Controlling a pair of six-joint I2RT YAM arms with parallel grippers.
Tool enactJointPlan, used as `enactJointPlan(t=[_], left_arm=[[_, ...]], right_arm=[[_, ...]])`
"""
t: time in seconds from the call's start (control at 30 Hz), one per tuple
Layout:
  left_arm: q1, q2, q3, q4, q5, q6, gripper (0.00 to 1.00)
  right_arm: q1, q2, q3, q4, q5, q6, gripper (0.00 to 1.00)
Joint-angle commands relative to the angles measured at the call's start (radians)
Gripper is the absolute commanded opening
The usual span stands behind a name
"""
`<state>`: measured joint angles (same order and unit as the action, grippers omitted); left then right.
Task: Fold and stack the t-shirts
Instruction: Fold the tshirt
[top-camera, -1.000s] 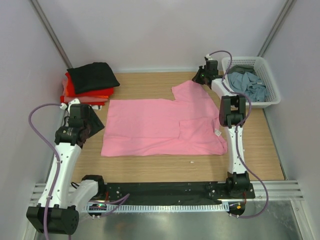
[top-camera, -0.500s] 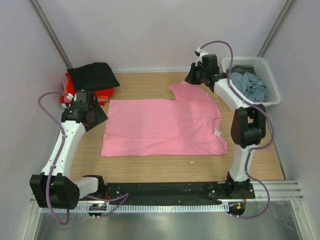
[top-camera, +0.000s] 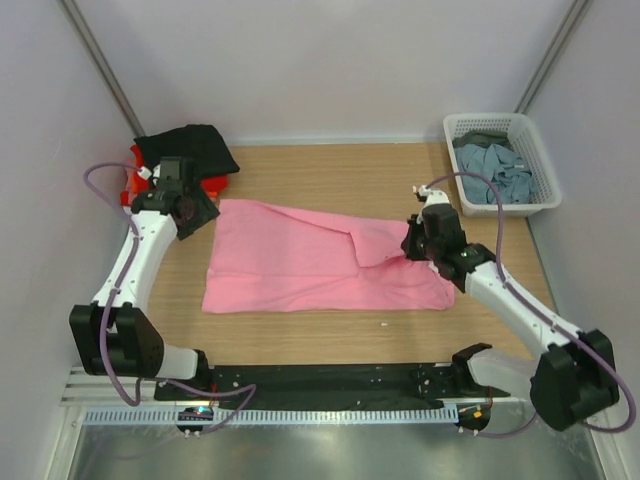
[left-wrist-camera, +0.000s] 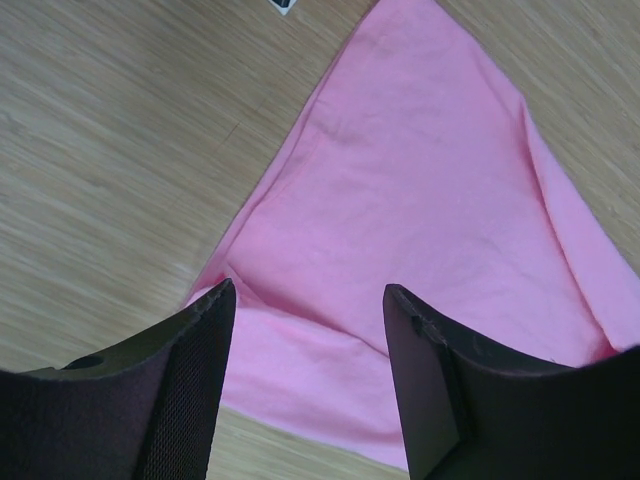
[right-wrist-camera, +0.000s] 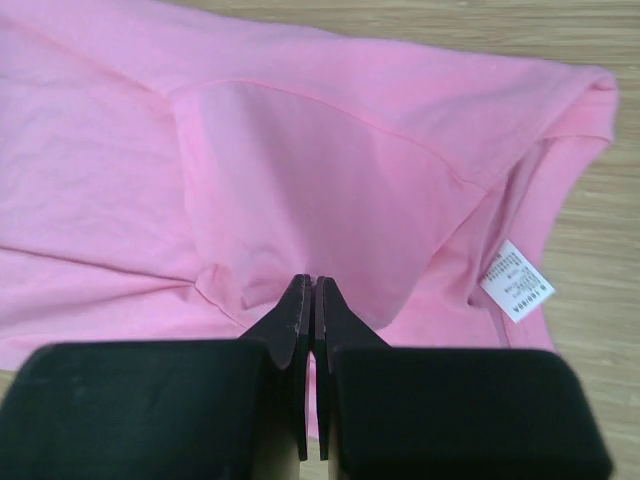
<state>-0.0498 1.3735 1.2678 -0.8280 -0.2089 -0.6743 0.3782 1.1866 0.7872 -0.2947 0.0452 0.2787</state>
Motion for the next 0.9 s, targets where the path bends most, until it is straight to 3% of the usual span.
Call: enactJointPlan(t=[0.0,0.23,0.5,0.87], left_arm=[[-0.005,0.039,-0.018,0.061,-0.014,-0.030,0.62],[-0.022,0.171,-0.013,0.147,-0.079,-0.068,0.61],[-0.051,0.367,0.114,0.181,-0.119,-0.102,0.60],[-0.078,0.555,0.206,0.213,-0.184,-0.097,0.60]], right_arm=[[0.001,-0.154,-0.035,0.020,0.124,0.083,0.01],[0.001,-0.254,-0.106,0.014,0.068,0.126,0.01],[0.001,-0.369,-0.167,-0.021,0.110,0.143,0.01],[0.001,-0.352,-0.152,-0.037,0.059,0.143,0.01]])
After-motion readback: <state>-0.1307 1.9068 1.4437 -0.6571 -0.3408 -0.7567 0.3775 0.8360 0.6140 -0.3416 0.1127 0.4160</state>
